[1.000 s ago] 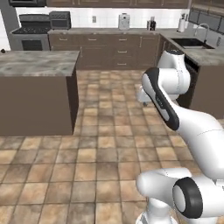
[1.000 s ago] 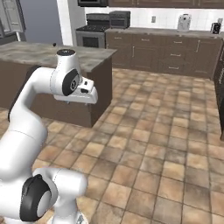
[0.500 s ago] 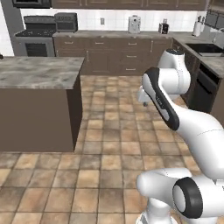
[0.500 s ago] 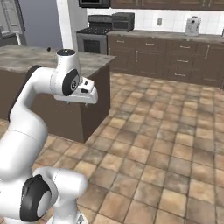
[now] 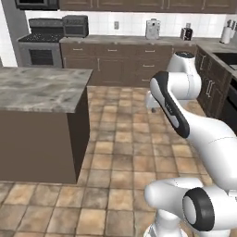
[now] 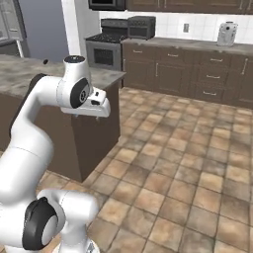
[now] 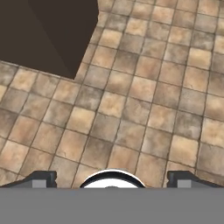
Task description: Place the sweet potato in the correct fridge rack based on whether it is a fruit or vegetable. Finally, close the fridge door.
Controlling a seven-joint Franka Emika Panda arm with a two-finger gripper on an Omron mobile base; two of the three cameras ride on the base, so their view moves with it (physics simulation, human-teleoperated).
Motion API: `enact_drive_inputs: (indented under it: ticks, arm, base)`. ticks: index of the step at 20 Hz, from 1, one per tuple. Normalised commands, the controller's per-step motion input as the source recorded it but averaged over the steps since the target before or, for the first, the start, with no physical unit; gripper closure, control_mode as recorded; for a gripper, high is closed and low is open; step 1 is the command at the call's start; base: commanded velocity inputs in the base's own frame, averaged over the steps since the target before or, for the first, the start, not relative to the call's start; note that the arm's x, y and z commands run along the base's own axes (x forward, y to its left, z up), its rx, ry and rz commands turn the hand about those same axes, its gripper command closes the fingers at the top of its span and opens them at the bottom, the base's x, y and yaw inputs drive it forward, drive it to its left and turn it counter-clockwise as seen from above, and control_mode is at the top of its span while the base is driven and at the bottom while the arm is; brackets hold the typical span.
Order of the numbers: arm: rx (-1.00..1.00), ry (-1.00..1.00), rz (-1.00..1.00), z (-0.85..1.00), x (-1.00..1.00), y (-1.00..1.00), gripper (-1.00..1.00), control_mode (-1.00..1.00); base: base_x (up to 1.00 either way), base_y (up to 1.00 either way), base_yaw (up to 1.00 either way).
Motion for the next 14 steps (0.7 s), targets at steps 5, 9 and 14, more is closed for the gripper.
enact_drive_inputs:
  ticks: [5,9,14]
  arm:
    - [0.00,0.00,0.00,0.00,0.00,0.00,-1.00,1.00]
    - [0.00,0.00,0.00,0.00,0.00,0.00,-1.00,1.00]
    - [0.00,0.00,0.00,0.00,0.00,0.00,-1.00,1.00]
  base:
    - [1.00,-0.38,0.13]
    - [1.00,-0.38,0.28]
    - [1.00,-0.33,0.38]
